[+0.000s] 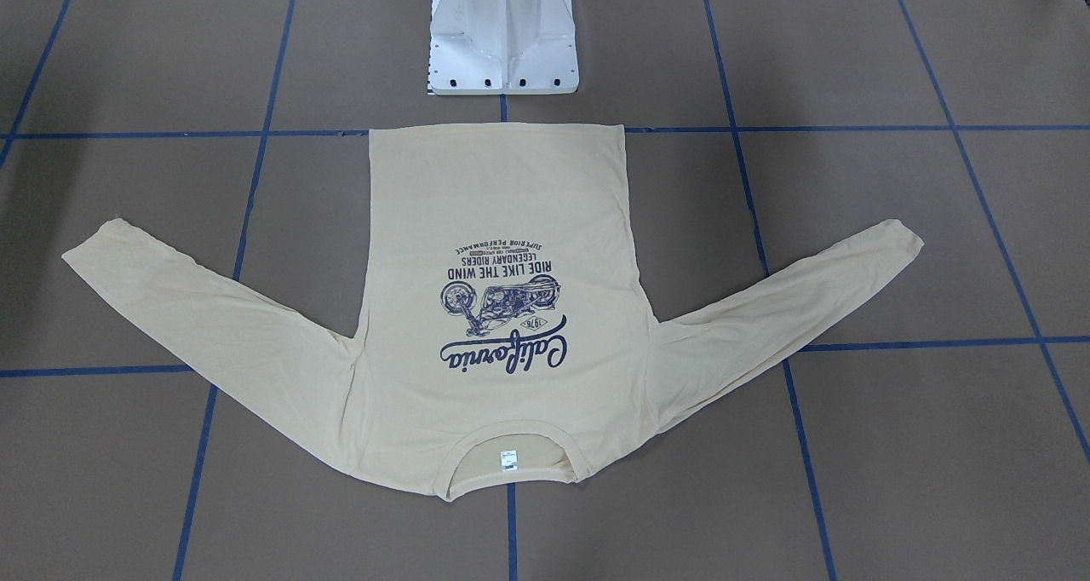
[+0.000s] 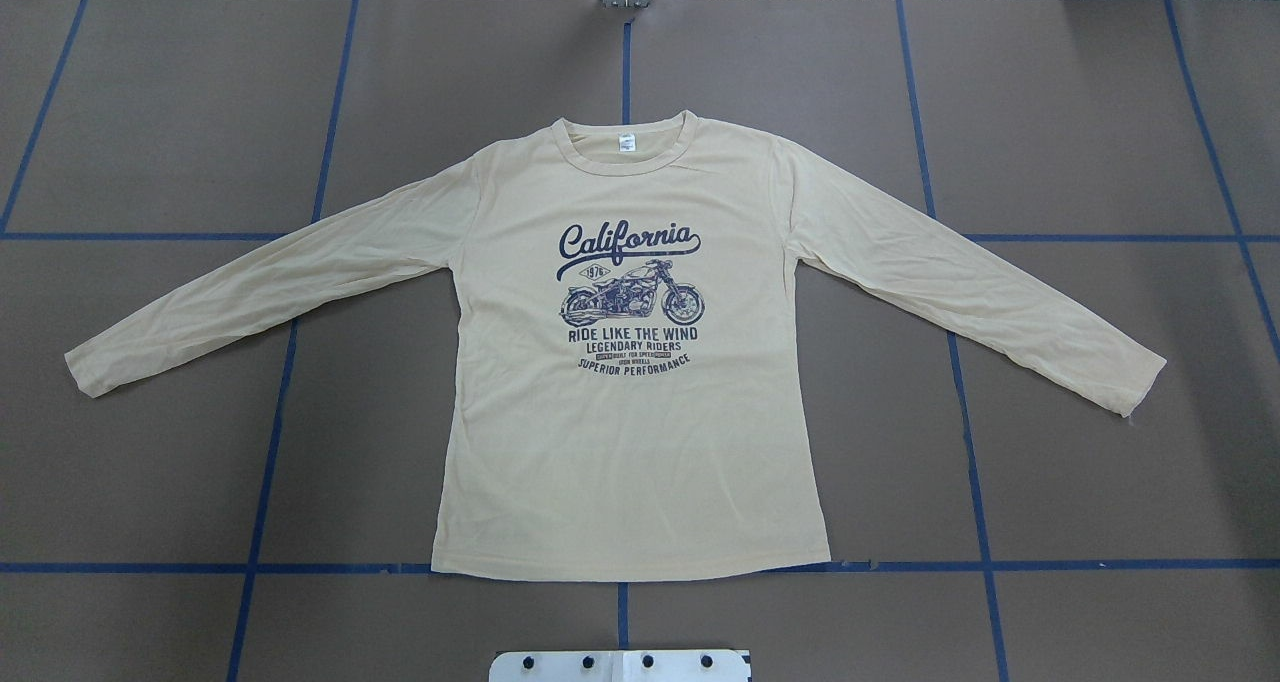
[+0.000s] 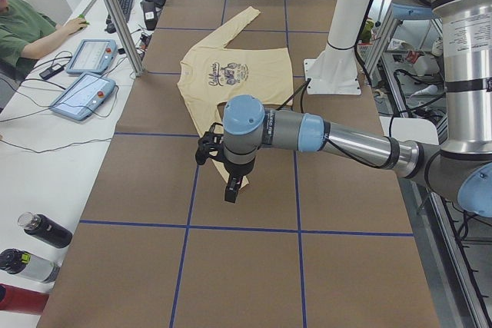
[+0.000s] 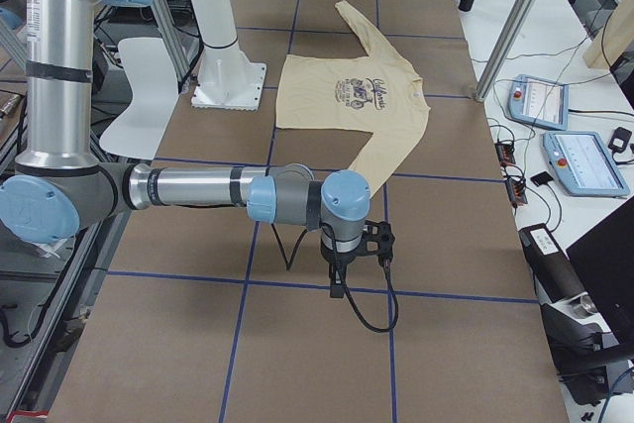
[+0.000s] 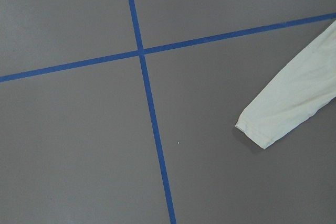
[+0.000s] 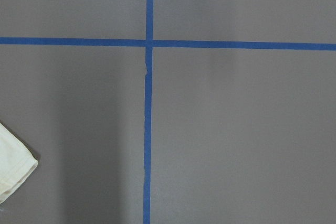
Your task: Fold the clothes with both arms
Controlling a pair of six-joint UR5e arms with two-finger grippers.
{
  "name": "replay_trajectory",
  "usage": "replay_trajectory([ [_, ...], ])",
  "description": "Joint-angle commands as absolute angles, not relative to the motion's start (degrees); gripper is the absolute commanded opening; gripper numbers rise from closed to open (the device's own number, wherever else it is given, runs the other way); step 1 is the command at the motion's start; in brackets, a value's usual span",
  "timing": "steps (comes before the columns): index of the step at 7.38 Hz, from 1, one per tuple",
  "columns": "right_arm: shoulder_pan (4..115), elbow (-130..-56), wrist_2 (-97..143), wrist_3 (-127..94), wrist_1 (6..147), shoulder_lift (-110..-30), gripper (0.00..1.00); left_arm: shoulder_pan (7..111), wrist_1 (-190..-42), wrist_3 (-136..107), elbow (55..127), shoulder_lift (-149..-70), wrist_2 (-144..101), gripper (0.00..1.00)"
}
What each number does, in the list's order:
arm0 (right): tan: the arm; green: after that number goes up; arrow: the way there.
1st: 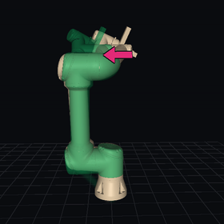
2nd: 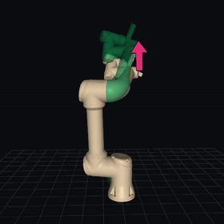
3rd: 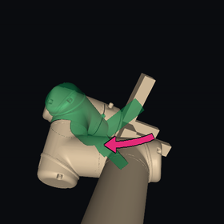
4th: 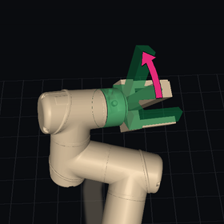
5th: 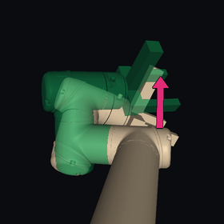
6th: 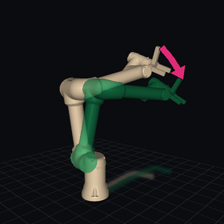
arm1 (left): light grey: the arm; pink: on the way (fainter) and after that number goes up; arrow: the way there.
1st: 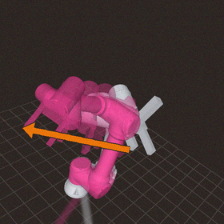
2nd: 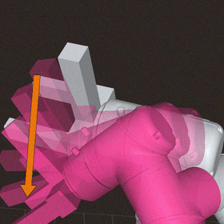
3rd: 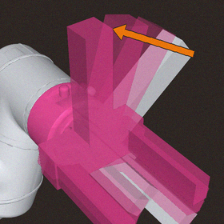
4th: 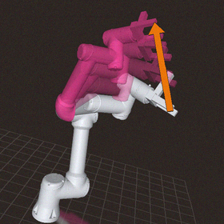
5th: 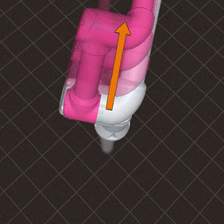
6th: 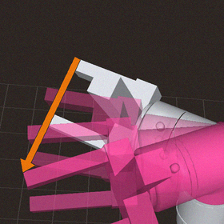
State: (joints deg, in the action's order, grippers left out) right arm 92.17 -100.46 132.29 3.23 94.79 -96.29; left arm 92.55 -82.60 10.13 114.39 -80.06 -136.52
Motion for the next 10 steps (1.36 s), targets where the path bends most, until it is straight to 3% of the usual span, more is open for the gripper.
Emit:
replay_trajectory([
  [1,92.0,-101.4,134.0,2.9,84.7,-96.8,1.00,92.5,-86.3,9.9,115.2,-82.3,-136.4,1.00],
  [3,91.9,-103.1,135.2,-4.3,82.9,-96.8,1.00,92.5,-88.9,9.8,112.4,-93.2,-136.7,1.00],
  [5,89.1,-104.8,139.0,-9.7,82.4,-97.7,1.00,92.4,-90.3,9.9,109.0,-94.0,-137.4,1.00],
  [6,85.5,-104.9,139.0,-15.7,76.5,-99.7,1.00,92.3,-91.8,9.9,108.8,-93.5,-137.5,1.00],
  [8,75.7,-104.5,135.0,-38.2,51.4,-107.4,1.00,92.2,-92.4,10.0,108.7,-92.7,-137.5,1.00],
  [10,64.0,-104.2,123.4,-51.4,44.9,-108.6,1.00,92.1,-92.4,10.0,108.7,-92.6,-137.5,1.00],
])
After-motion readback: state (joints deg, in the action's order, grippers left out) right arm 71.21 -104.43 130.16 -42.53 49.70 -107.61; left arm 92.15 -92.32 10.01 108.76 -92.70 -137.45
